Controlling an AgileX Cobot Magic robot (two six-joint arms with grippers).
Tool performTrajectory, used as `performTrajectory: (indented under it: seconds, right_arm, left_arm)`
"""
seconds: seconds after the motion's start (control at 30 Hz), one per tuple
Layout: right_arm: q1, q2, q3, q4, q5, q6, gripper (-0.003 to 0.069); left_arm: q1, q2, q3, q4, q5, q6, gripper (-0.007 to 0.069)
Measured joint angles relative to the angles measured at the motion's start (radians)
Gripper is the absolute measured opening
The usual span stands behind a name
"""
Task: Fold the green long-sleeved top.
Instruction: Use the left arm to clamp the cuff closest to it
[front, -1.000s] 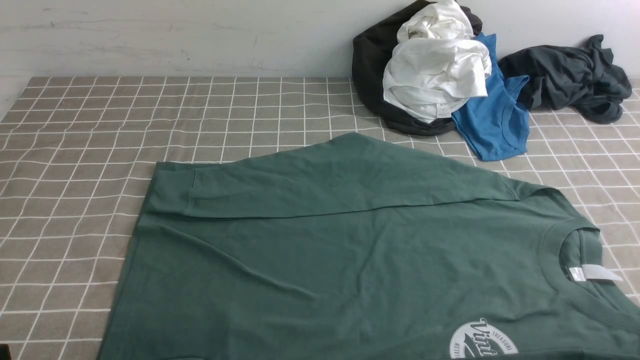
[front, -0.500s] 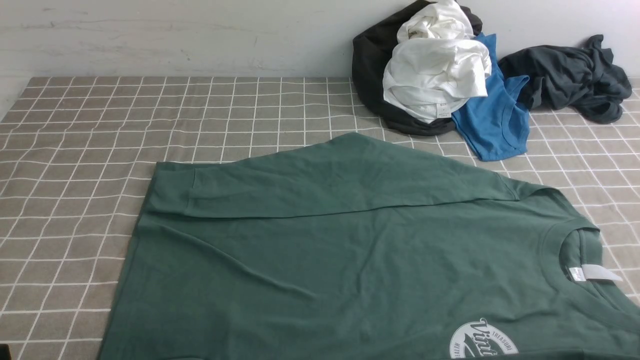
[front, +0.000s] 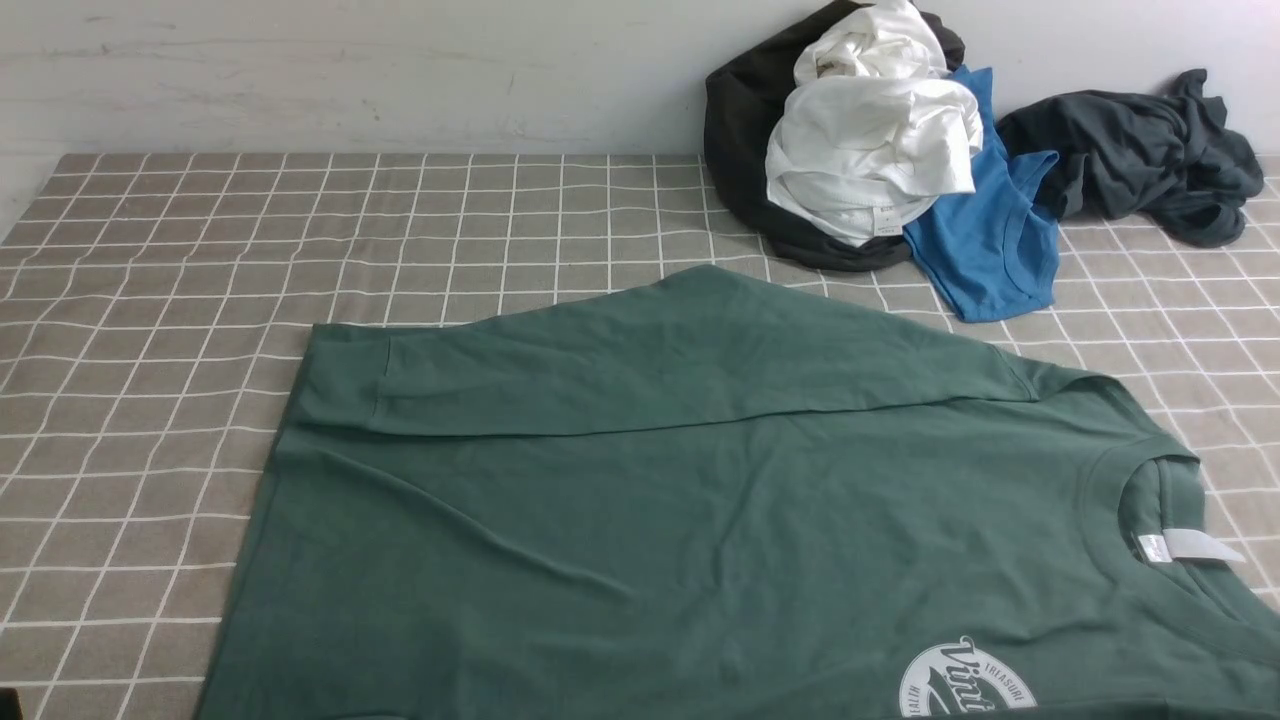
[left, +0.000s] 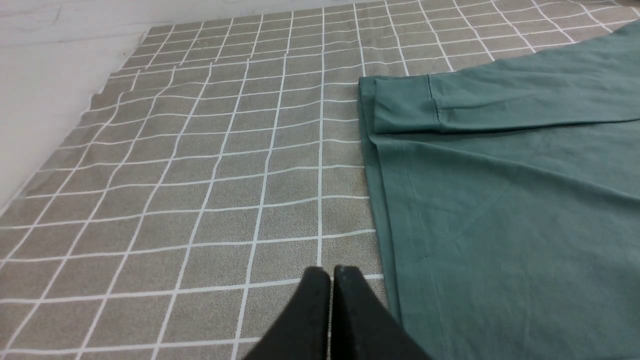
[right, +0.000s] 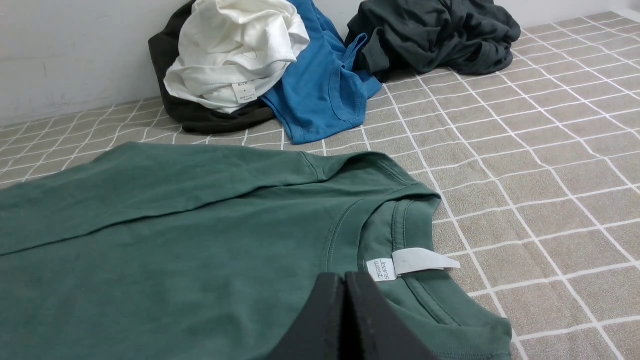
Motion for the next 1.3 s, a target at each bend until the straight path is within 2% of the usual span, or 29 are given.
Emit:
performTrajectory:
  seconds: [0.13, 0.2, 0.3, 0.33, 0.37, 0.43, 0.5, 0.53, 0.7, 0.77, 0.87, 0.97, 1.2, 1.3]
  right_arm:
    - [0.0, 0.0, 0.0, 0.004, 0.0, 0.0, -0.0014]
    - [0.0, 0.0, 0.0, 0.006, 0.0, 0.0, -0.0014]
    - [0.0, 0.0, 0.0, 0.043, 0.0, 0.0, -0.0014]
    - [0.0, 0.0, 0.0, 0.046, 0.0, 0.0, -0.0014]
    - [0.0, 0.0, 0.0, 0.086, 0.0, 0.003, -0.0014]
    - [0.0, 0.0, 0.0, 0.164, 0.0, 0.017, -0.0014]
    - [0.0, 0.0, 0.0, 0.232, 0.001, 0.032, -0.0014]
    - [0.0, 0.0, 0.0, 0.355, 0.006, 0.066, -0.0014]
    - [0.0, 0.0, -0.002, 0.733, 0.028, 0.148, -0.0014]
    - [0.0, 0.0, -0.003, 0.83, 0.027, 0.149, -0.0014]
    - [0.0, 0.0, -0.003, 0.88, 0.013, 0.125, -0.0014]
    - [0.0, 0.0, -0.001, 0.886, -0.023, 0.098, -0.0014]
    - [0.0, 0.0, 0.001, 0.887, -0.083, -0.105, -0.0014]
    - [0.0, 0.0, -0.007, 0.887, -0.09, -0.221, -0.0014]
  left_arm:
    - [0.0, 0.0, 0.0, -0.018, 0.0, -0.012, -0.0008]
    - [0.0, 0.0, 0.0, -0.083, -0.003, -0.047, -0.0008]
    - [0.0, 0.0, 0.0, -0.317, -0.005, -0.179, -0.0008]
    - [0.0, 0.0, 0.0, -0.354, -0.005, -0.198, -0.0008]
    - [0.0, 0.0, 0.001, -0.504, -0.005, -0.274, -0.0008]
    - [0.0, 0.0, 0.001, -0.655, -0.006, -0.335, -0.0008]
    - [0.0, 0.0, 0.001, -0.732, -0.007, -0.352, -0.0008]
    - [0.0, 0.0, 0.001, -0.802, -0.009, -0.353, -0.0008]
    - [0.0, 0.0, 0.001, -0.853, -0.032, -0.353, -0.0008]
    - [0.0, 0.0, 0.001, -0.861, -0.041, -0.353, -0.0008]
    - [0.0, 0.0, 0.001, -0.868, -0.046, -0.347, -0.0008]
    - [0.0, 0.0, -0.006, -0.868, -0.039, -0.302, -0.0008]
    - [0.0, 0.014, -0.226, -0.86, 0.07, 0.174, -0.0008]
    - [0.0, 0.121, -0.342, -0.792, 0.185, 0.309, -0.0008]
